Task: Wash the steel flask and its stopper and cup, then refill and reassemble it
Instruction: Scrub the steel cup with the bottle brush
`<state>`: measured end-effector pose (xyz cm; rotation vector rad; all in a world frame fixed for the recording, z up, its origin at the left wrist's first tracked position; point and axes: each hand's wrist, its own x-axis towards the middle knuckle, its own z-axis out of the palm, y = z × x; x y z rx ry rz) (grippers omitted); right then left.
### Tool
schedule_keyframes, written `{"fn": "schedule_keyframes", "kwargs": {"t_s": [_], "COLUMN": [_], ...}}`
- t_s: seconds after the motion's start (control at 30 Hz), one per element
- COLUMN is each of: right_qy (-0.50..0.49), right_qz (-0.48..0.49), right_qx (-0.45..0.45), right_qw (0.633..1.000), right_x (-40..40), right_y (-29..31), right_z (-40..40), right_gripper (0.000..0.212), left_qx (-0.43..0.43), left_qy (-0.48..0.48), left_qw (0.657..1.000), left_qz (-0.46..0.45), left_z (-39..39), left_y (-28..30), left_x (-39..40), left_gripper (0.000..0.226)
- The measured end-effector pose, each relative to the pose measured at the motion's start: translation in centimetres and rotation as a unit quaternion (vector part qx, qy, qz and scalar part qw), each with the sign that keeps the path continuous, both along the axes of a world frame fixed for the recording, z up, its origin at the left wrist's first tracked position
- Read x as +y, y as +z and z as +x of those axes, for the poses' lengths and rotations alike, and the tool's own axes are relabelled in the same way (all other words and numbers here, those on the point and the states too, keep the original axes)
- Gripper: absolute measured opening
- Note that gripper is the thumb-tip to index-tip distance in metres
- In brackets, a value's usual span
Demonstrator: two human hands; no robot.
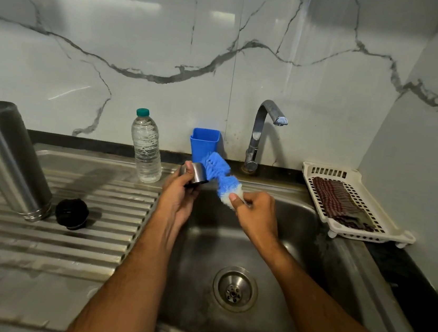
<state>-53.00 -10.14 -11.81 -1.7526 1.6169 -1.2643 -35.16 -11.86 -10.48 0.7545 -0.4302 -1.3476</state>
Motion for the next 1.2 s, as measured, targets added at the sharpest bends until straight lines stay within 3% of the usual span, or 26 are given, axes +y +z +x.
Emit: {"fn": "schedule_keyframes", "kwargs": {"t_s": [0.13, 0.3, 0.43, 0.6, 0.73, 0.87, 1.0, 1.2], "right_qy": [0.027, -0.027, 0.012, -0.022, -0.010, -0.014, -0.012, -0.003], "right_qz": [-0.023, -0.018, -0.067, -0.049, -0.053, -0.041, -0.039, -0.053], "right_qx": [-0.012, 0.054, 0.078, 0.072, 0.055, 0.043, 0.047, 0.041], "right_qw": [0.999, 0.998, 0.995, 0.996, 0.997, 0.998, 0.998, 0.998], "right_x": [1.0, 1.0, 1.6, 1.1, 1.2, 1.1, 1.3, 1.5], "right_y": [0.3, 0.4, 0.3, 0.5, 0.5, 0.4, 0.5, 0.3], "right_z": [1.5, 1.9, 2.0, 1.8, 2.2, 2.2, 2.3, 2.4], "right_gripper": [0.031, 0.032, 0.034, 0.033, 0.034, 0.031, 0.031, 0.031], "left_qx": [0.025, 0.045, 0.033, -0.042, -0.028, -0.065, -0.046, 0.032], "left_qy": [0.017, 0.020, 0.025, -0.008, -0.008, 0.016, 0.018, 0.008], "left_qw": [0.999, 0.997, 0.998, 0.999, 1.000, 0.998, 0.999, 0.999], "left_qz": [0.018, 0.055, 0.048, 0.031, -0.009, -0.002, 0.005, 0.012], "left_z": [-0.1, -1.1, -0.9, -1.4, -1.2, -1.3, -1.0, -0.8], "left_y": [-0.7, 0.0, -0.5, -0.4, -0.6, -1.0, -0.8, -0.7], "left_x": [-0.6, 0.1, -0.5, -0.4, -0.5, -0.9, -0.9, -0.5], "left_gripper": [0.027, 0.044, 0.062, 0.072, 0.056, 0.060, 0.044, 0.054]}}
